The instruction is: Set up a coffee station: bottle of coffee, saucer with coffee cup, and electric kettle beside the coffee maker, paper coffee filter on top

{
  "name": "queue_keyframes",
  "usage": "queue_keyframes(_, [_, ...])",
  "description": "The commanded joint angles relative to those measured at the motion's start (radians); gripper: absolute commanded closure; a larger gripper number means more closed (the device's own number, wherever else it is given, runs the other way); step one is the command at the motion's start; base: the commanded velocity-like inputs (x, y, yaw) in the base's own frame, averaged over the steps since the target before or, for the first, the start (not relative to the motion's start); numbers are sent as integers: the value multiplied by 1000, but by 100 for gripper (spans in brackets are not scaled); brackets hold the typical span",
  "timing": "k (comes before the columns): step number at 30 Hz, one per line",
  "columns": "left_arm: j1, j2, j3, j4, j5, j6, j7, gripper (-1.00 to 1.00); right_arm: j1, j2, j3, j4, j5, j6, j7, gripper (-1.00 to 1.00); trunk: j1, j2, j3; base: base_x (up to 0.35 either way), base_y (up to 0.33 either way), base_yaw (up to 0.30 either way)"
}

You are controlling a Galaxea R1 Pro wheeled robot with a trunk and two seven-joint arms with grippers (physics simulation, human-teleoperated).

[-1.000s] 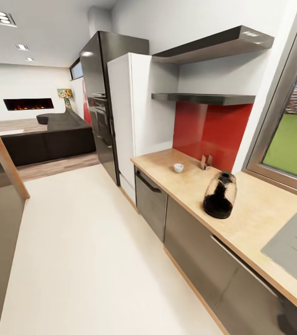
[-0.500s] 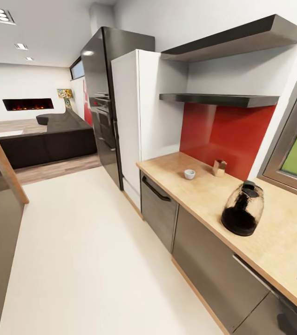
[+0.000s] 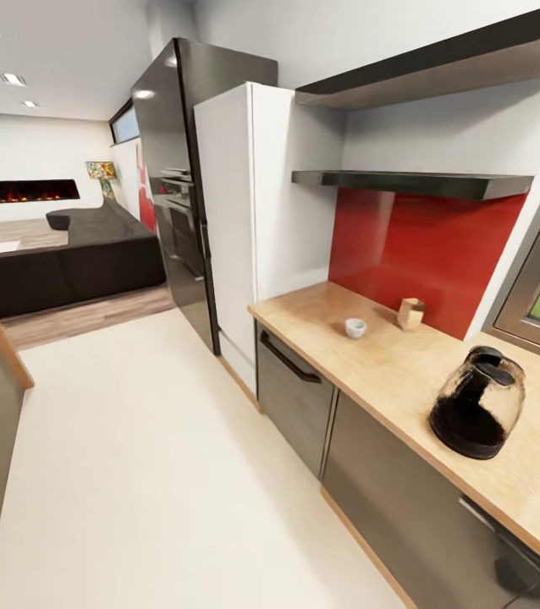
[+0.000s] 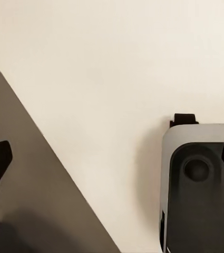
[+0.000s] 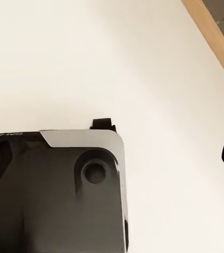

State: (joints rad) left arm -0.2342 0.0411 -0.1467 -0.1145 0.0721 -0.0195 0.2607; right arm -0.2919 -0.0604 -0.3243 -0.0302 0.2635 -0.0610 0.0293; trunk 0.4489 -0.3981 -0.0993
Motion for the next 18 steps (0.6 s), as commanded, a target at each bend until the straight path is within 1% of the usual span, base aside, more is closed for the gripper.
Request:
queue_keyframes(1, [0, 0, -8, 0, 8, -2, 3, -100, -1, -1, -9, 1, 8, -3, 3, -100, 1, -2, -2, 294, 223, -252])
queue_keyframes(18, [0, 0, -8, 1, 8, -2, 3, -100, -1, -1, -9, 1, 8, -3, 4, -100, 1, -2, -2, 292, 223, -263])
